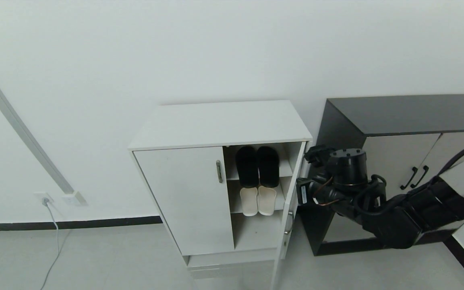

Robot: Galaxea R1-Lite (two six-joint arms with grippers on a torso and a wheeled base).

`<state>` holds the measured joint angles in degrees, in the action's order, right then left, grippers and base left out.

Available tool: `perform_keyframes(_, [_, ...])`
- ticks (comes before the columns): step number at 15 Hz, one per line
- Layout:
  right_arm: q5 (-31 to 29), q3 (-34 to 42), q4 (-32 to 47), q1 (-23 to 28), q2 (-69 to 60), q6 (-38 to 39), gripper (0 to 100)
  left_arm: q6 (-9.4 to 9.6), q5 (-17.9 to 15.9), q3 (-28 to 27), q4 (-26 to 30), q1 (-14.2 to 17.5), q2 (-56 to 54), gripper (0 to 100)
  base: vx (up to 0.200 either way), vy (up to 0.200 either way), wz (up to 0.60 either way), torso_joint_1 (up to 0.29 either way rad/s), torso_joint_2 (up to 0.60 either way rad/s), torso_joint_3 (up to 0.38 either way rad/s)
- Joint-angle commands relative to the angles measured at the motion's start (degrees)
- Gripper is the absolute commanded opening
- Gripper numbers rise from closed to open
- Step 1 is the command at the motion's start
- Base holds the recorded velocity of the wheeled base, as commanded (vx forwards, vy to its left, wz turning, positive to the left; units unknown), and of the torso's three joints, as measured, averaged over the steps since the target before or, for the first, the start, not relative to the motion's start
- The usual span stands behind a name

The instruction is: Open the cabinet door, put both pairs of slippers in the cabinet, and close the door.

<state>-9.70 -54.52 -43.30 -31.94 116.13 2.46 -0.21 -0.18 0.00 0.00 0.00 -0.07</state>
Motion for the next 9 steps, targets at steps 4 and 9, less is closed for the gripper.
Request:
perform_keyframes(4, [0.3, -7.7, -1.3, 0.1, 8.1, 1.7, 0, -0.06, 0.0, 0.0, 0.0, 0.0, 0.1, 0, 0.0, 0.0, 0.0, 0.0, 0.0, 0.0])
perform_keyframes(9, [0.7, -16.1, -0.8, 0.8, 13.2, 2.2, 0, -0.06, 0.0, 0.0, 0.0, -0.1, 0.1, 0, 0.0, 0.0, 0.0, 0.0, 0.0, 0.0])
